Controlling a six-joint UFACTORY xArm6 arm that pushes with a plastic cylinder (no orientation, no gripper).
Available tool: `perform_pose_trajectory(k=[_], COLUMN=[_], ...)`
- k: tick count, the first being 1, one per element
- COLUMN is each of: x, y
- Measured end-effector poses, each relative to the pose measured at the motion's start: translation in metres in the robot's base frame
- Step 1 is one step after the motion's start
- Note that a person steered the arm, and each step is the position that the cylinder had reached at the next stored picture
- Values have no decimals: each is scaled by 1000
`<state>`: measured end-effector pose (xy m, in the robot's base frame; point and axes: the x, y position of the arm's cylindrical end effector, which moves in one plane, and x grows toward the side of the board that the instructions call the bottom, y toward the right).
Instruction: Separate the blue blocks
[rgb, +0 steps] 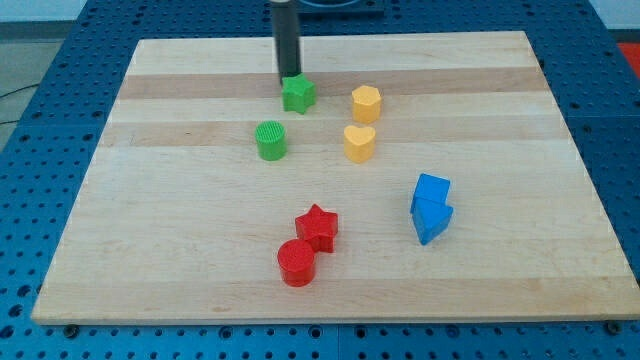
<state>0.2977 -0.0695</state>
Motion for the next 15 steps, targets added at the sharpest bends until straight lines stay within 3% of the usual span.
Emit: perform_pose_trajectory(k=[1, 2, 3, 5, 6, 7, 9, 11, 12, 14, 15], x=[-36, 3, 85, 209, 216, 199, 193, 171, 173, 194, 234], y=[67, 170, 241, 220, 209, 134, 163, 72, 82, 253, 217])
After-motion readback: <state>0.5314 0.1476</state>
